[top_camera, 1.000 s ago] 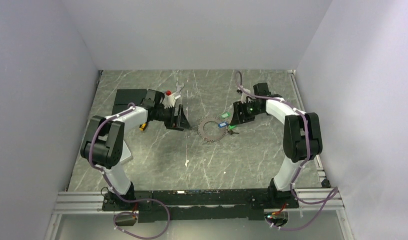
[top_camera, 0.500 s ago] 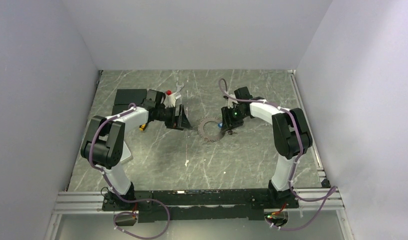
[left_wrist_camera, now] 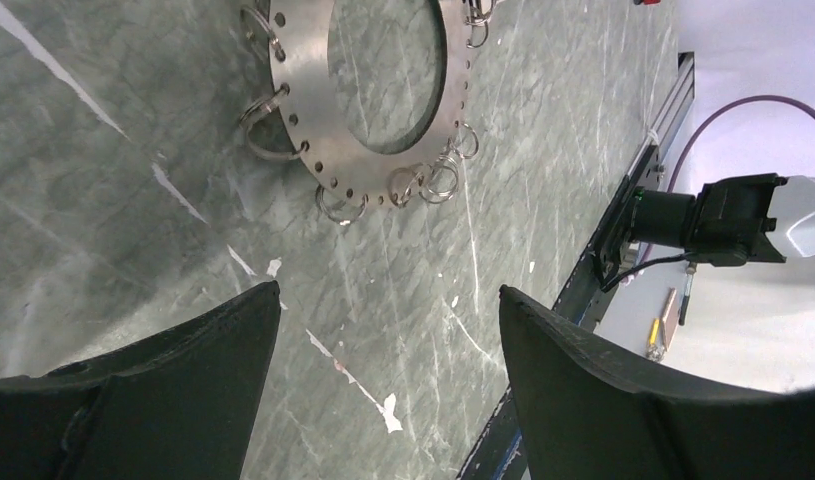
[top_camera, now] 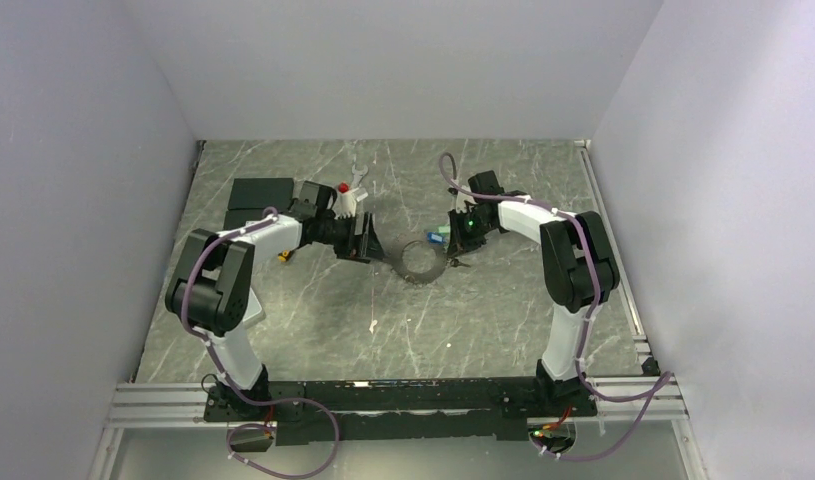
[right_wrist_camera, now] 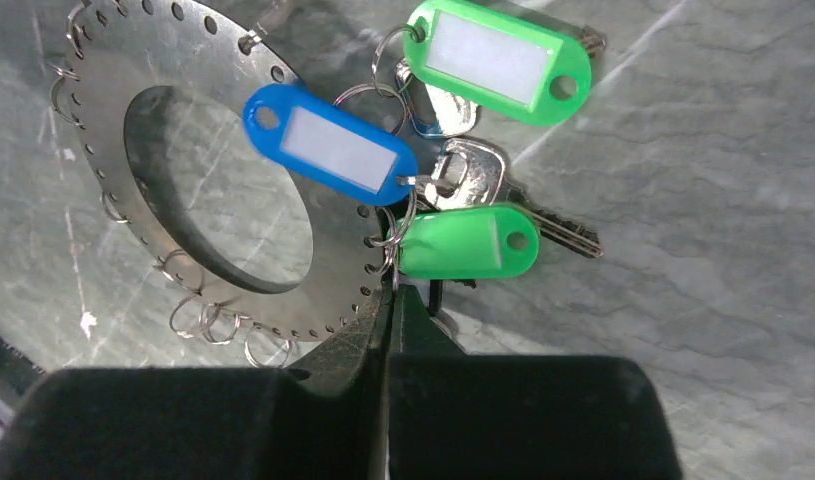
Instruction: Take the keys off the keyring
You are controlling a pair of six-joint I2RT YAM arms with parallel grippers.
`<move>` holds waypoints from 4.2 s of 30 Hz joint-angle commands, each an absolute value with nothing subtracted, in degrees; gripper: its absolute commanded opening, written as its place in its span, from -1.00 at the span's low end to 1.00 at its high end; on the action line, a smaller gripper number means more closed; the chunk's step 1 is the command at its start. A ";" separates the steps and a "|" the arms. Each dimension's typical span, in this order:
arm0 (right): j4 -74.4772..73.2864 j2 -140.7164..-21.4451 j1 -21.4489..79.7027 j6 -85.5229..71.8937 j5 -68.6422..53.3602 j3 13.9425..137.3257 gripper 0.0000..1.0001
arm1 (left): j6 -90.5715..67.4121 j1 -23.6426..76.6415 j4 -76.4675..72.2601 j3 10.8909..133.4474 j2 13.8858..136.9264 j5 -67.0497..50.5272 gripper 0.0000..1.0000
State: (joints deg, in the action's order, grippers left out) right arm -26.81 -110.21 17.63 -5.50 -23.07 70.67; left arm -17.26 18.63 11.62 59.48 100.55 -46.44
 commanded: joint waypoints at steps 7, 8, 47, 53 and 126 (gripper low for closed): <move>-18.62 -102.75 16.26 -8.21 -38.22 65.47 -1.00 | -21.02 19.78 4.69 58.72 105.05 -50.73 0.75; -17.65 -101.85 16.19 -8.32 -38.78 64.80 -1.00 | -21.21 19.78 4.07 58.40 105.23 -50.57 0.76; -23.22 -92.61 13.96 9.07 -36.65 69.37 0.78 | -46.29 18.49 -24.14 54.02 115.23 -66.39 -1.00; -18.35 -81.37 17.65 19.55 -35.52 61.58 0.99 | -54.42 15.93 -23.74 55.49 117.28 -68.46 -1.00; -19.79 -78.45 27.54 20.88 -25.99 70.15 -1.00 | -25.38 -3.05 22.39 77.17 106.15 -68.19 0.99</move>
